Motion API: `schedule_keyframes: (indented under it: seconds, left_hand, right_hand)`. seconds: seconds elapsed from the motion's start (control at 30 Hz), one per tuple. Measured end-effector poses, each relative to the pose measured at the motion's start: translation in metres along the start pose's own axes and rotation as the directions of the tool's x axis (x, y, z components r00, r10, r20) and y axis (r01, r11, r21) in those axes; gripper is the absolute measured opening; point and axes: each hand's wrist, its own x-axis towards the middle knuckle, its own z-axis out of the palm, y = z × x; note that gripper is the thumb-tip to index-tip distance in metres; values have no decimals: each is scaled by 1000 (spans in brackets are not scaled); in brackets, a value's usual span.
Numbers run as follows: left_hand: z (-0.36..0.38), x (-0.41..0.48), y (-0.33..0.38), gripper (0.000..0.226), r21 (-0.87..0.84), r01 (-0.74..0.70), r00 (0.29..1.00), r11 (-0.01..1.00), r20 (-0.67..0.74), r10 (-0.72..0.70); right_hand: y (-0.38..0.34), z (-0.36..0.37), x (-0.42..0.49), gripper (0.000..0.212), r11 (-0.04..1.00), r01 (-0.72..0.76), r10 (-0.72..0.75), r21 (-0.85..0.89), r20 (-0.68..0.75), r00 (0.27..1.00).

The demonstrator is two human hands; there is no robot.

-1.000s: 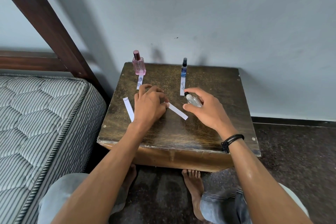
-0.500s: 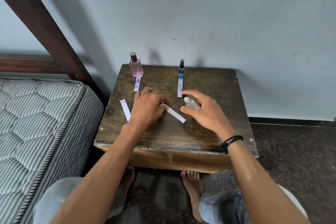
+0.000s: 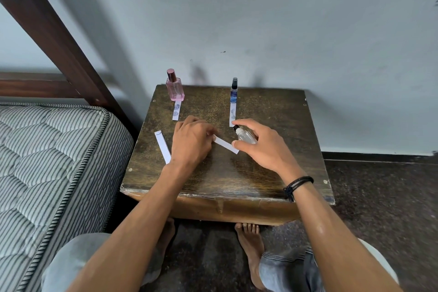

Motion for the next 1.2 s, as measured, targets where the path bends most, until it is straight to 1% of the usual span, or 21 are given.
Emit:
schedule_keyframes:
  seconds: [0.13,0.3,0.47,0.67,0.77,0.9,1.07,1.2]
  left_hand:
    - [1,1,-1,14,-22,-63,998,998,6,63]
    - [-2,0,-1,11,57,-99,993,993,-53,102]
    - [-2,2,-2,8,59,-159,987,986,-12,160]
    - [1,2,2,6,-4,-230,973,973,27,230]
    - [1,1,5,6,-20,-238,971,971,10,238]
    - [3,2,8,6,0,-240,971,971,2,240]
    - [4,4,14,9,-26,-243,969,970,25,244]
    - [7,4,18,10,-51,-247,969,968,-13,246]
  right_hand:
    - [-1,-1,0,49,1000,6,-6,9,-1,1000]
    - [0,-1,0,51,1000,11,-11,-13,9,1000]
    - [1,0,0,52,999,22,-22,-39,8,1000]
    - [2,-1,1,53,997,34,-34,-70,5,999]
    - [5,-3,1,53,996,27,-26,-80,10,1000]
    - [10,-9,-2,53,995,25,-25,-92,8,1000]
    - [11,-17,-6,49,997,22,-19,-72,38,999]
    - [13,-22,-6,47,999,14,-11,-51,54,998]
